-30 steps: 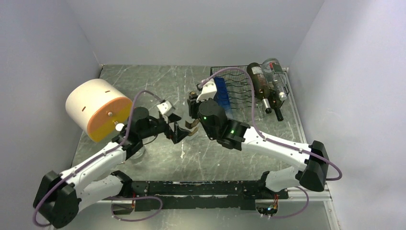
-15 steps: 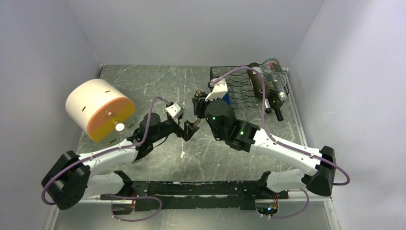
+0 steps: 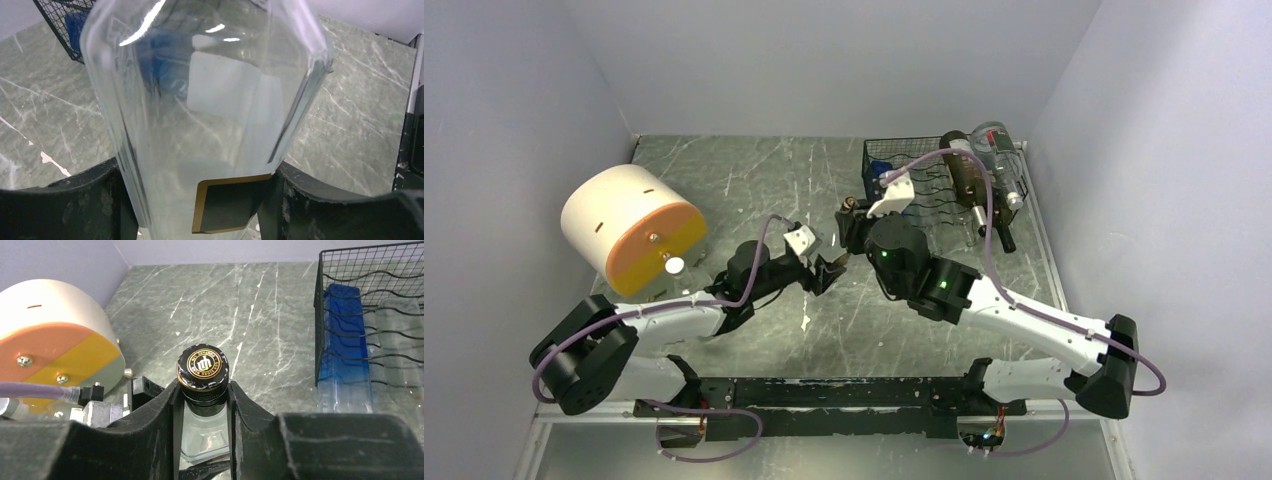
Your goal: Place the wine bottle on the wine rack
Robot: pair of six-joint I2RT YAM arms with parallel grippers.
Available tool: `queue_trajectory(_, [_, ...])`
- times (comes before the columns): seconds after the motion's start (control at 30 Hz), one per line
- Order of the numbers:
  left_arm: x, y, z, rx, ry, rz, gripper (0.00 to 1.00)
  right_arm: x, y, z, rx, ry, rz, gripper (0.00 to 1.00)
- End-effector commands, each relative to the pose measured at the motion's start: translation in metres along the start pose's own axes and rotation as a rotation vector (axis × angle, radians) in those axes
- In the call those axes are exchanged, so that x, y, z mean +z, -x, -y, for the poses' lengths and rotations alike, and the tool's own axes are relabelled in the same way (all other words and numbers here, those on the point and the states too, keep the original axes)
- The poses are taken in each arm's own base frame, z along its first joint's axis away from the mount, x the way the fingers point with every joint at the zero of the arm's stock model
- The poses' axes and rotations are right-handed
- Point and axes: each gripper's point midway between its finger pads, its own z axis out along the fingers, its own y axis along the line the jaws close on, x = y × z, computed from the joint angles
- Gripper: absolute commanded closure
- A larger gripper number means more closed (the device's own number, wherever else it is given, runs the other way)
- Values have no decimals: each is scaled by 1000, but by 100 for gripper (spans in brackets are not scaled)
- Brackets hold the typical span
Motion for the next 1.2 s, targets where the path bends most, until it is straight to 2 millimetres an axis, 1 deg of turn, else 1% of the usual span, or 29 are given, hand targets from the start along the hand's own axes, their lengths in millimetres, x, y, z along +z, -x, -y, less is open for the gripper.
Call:
queue_trajectory(0.0, [10,40,-11,102,27,112,92,-20,41,-13,148,85,83,94])
queue_trajectory(0.07, [11,46,-8,154,4,120,93,-26,39,-14,126,106,59,73])
queue_trajectory(0.1, [11,49,-7,187,-6,128,93,-30,39,-14,119,122,52,55])
queue_trajectory(0.13, [11,53,-7,218,-12,138,93,-34,40,-13,112,133,45,45])
queue_trajectory(0.17, [12,57,-7,254,-16,149,93,-39,40,-13,105,149,38,40])
queue_trajectory(0.23, [12,65,-10,326,-3,167,93,-48,39,-9,94,165,16,34])
queue_trajectory(0.3, [15,74,-13,376,5,150,93,-63,47,-4,104,176,-8,32])
queue_trajectory(0.4, [13,74,-17,454,4,61,93,-89,59,7,142,205,-10,31])
queue_trajectory(0.5, [7,74,-21,556,3,26,93,-111,69,16,167,252,16,31])
queue_trajectory(0.57, [4,75,-24,631,11,14,93,-121,75,21,163,261,25,32])
queue_trajectory(0.63, [1,79,-33,716,50,9,93,-125,75,27,131,249,13,32])
queue_trajectory(0.73, [-4,94,-40,881,99,56,93,-124,66,35,80,206,-38,32])
queue_trajectory(0.83, [-9,110,-46,1018,151,97,93,-125,46,35,13,204,-137,32])
queue_trajectory(0.93, [-10,125,-46,1154,168,130,93,-124,29,35,-21,196,-210,32])
queue_trajectory(1.0, [-7,132,-43,1258,158,142,93,-122,17,33,-46,201,-256,32])
queue_trajectory(1.07, [0,140,-39,1366,136,165,93,-120,7,31,-79,204,-297,32])
queue_trajectory(1.13, [11,149,-30,1442,100,211,93,-117,2,36,-108,175,-320,32])
queue_trajectory(1.17, [15,159,-29,1459,110,246,93,-116,-1,39,-120,154,-329,32])
